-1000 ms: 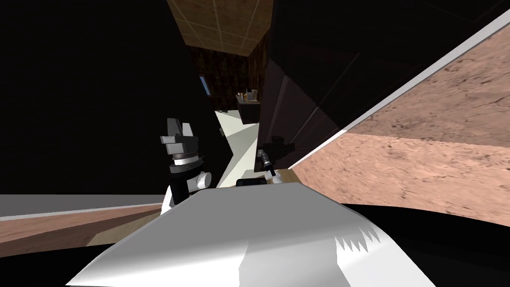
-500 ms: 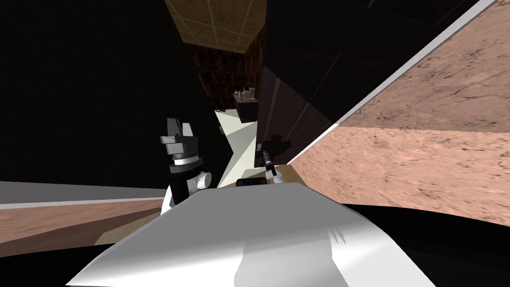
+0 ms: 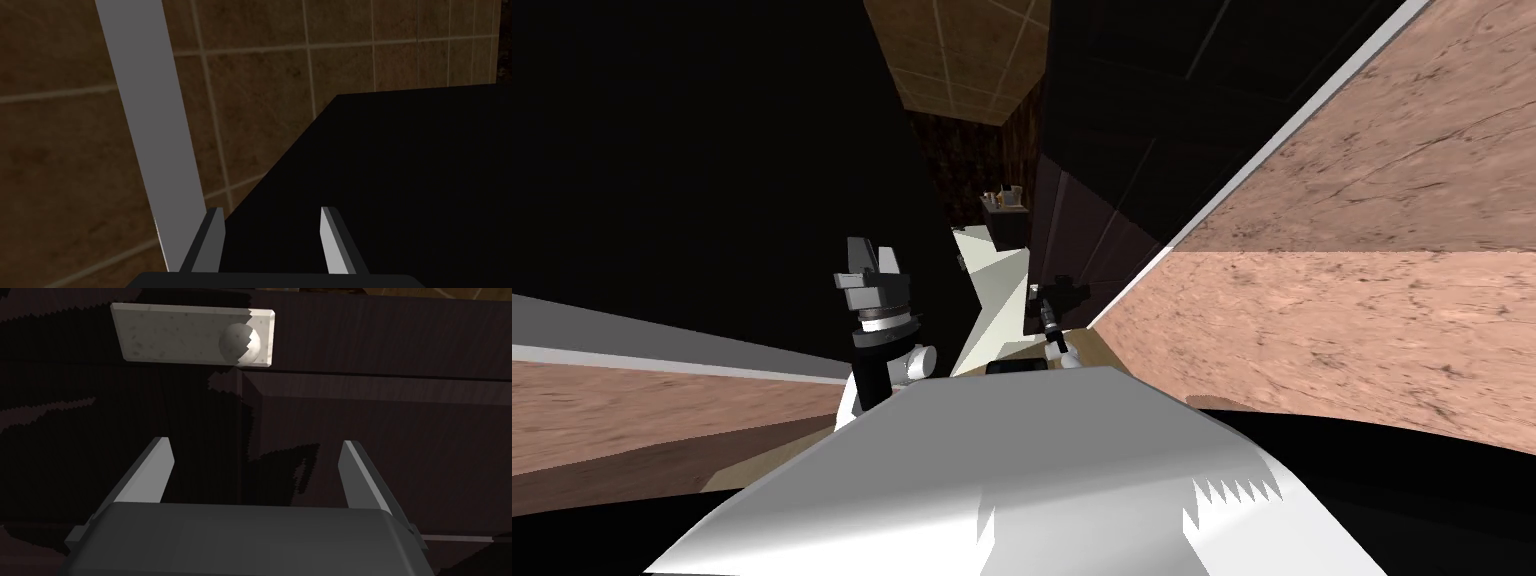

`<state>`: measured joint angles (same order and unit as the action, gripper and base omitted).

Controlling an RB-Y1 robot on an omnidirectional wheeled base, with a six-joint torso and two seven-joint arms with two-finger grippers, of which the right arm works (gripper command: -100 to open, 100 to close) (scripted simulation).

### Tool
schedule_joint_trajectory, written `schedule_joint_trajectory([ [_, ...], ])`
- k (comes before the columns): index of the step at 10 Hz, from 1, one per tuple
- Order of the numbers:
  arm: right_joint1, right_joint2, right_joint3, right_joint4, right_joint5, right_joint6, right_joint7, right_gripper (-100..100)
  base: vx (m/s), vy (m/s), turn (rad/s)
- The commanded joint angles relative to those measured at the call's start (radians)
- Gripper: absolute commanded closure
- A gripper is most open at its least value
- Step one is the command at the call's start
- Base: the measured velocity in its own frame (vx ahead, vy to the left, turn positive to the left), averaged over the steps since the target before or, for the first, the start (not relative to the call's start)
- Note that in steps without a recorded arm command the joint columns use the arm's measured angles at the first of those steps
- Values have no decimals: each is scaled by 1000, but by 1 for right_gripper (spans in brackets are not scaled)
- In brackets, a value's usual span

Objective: Push the door open

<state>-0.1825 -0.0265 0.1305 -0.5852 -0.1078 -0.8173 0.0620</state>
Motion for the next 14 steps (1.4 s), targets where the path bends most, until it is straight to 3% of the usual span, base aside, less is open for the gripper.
schedule_joint_trajectory([
  [1,2,-9,-2,-5,-1,-1,3,-100,175,31,15],
  [4,3,-13,-6,-2,-4,-10,5,-100,210,16,27],
  [7,5,9,-11,0,-6,-20,8,-100,192,57,26],
  [8,1,4,-10,9,-6,-23,7,-100,85,29,-13],
  [9,1,4,-10,9,-6,-23,7,100,-20,-2,6],
  [14,1,4,-10,9,-6,-23,7,100,-14,-5,4],
])
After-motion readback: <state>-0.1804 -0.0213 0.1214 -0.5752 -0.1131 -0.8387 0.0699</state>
